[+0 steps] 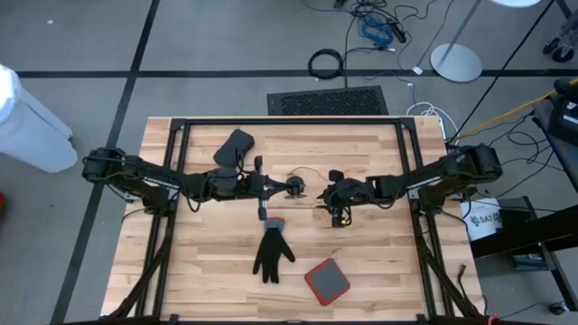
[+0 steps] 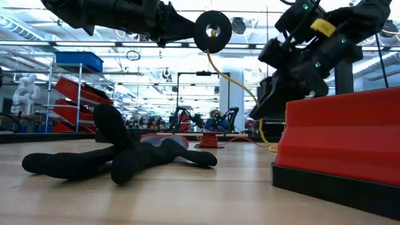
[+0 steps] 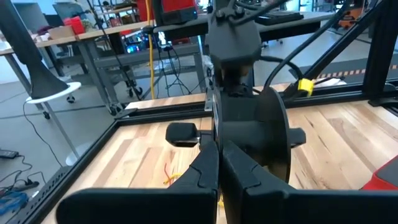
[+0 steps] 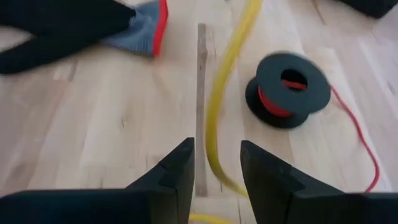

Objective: Coil cords
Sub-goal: Coil the yellow wire onto the black spool

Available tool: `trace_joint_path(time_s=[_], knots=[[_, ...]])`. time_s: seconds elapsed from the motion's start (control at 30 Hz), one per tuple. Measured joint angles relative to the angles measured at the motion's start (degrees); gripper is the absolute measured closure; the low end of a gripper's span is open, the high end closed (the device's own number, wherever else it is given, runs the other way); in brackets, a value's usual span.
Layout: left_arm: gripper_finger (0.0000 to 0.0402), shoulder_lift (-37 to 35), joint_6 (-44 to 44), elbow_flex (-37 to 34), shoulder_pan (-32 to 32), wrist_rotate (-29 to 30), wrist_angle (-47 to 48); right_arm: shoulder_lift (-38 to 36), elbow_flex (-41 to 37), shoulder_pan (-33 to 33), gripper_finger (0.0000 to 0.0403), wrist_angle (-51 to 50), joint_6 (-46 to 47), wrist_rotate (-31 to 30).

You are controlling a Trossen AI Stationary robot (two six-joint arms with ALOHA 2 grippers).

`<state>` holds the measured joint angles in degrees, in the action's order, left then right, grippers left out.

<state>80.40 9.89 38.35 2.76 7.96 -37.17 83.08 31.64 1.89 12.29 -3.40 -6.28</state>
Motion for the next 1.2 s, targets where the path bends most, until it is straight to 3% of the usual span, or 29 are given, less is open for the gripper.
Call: trace_joint_path(time_s=[0.33, 0.63, 0.83, 1.03, 1.2], knots=[[0.0401, 0.0, -0.1, 0.0, 0.0, 0.0, 1.6, 0.5, -0.2, 0.0, 0.0325, -0.2, 0.0, -1.2], [0.0402, 0.0, -0.5, 0.0, 0.8, -0.8, 10.3, 0.4, -0.2, -0.4, 0.0395, -0.5, -0.3, -1.4], [0.0402, 0.0, -0.5, 0.0, 2.0, -2.4, 17.0, -2.3, -0.2, -1.9, 0.0399, 0.6, 3.9, -1.1], [0.0402, 0.4, 1.1, -0.1, 2.5, 5.3, 16.6, -4.9, 0.1, -1.8, 0.0401, 7.8, 8.2, 2.0], [0.0402, 3.1, 2.9, 0.0, 2.5, 15.4, 13.5, -4.1, 3.8, -0.4, 0.0401, 7.7, 9.6, 1.8]])
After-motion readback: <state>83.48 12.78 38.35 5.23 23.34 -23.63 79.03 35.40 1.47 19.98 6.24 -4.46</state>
